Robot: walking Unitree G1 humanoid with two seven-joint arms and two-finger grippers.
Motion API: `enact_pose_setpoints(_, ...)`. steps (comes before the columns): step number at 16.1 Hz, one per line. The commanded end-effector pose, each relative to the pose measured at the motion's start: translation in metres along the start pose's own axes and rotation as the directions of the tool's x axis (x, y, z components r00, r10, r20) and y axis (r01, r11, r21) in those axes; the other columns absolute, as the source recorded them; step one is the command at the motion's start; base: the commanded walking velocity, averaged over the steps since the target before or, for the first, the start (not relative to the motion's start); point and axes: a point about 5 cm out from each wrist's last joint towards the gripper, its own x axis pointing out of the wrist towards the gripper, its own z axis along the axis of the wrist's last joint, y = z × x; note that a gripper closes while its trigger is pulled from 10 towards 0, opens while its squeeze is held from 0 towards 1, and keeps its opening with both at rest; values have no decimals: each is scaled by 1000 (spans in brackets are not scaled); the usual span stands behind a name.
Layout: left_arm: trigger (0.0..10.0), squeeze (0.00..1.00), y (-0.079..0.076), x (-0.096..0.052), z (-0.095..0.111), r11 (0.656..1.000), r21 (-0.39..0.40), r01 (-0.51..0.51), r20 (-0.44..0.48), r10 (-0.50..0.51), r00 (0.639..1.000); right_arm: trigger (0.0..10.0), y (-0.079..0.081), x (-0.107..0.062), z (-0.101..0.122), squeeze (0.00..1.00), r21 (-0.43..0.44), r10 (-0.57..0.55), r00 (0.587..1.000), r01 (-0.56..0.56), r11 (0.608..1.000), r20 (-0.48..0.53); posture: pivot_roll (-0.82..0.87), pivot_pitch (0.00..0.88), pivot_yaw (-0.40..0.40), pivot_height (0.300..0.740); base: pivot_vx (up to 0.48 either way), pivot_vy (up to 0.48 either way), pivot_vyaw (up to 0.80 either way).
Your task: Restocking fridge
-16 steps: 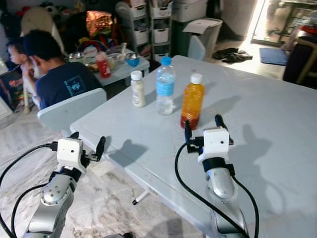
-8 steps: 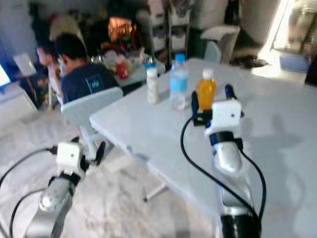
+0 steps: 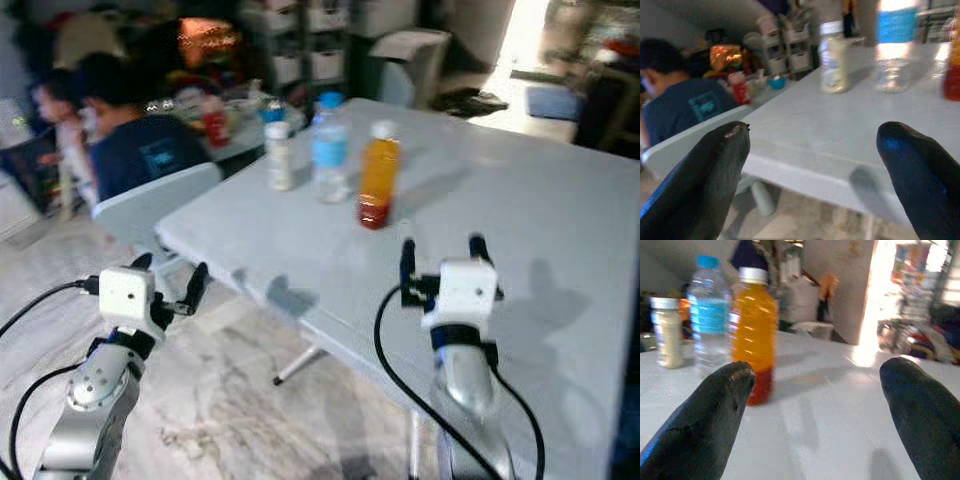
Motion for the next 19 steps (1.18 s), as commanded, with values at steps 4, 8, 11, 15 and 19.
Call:
enact_pose_setpoints(4, 10000, 0, 2, -2, -2, 1000, -20, -16, -15, 16, 1000, 10000, 5, 1, 5, 0, 6, 13, 1000, -13, 1000, 2, -56, 0, 72, 740, 271, 0, -245)
enact_pose_setpoints(8, 10000, 0, -3, -1, -3, 999, -35, -10, -18, 10, 1000, 10000, 3, 3, 5, 0, 8, 11, 1000, -11, 1000, -8, -54, 5, 66, 740, 298, 0, 0)
enact_pose_setpoints(11, 10000, 0, -3, 0, -3, 999, -41, -11, -18, 10, 1000, 10000, 5, 4, 8, 0, -6, 26, 1000, -26, 1000, 8, -58, 1, 66, 740, 324, 0, 0)
enact_pose_setpoints(15, 10000, 0, -5, 1, -3, 999, -45, -5, -19, 4, 1000, 10000, 5, 5, 9, 0, -11, 31, 999, -31, 999, 14, -60, 2, 66, 740, 323, 0, 0)
enact_pose_setpoints(19, 10000, 0, -6, 2, -4, 999, -44, -4, -26, 3, 1000, 10000, 8, 6, 9, 0, 23, 51, 999, -51, 998, 10, -59, 8, 65, 740, 78, 0, 0)
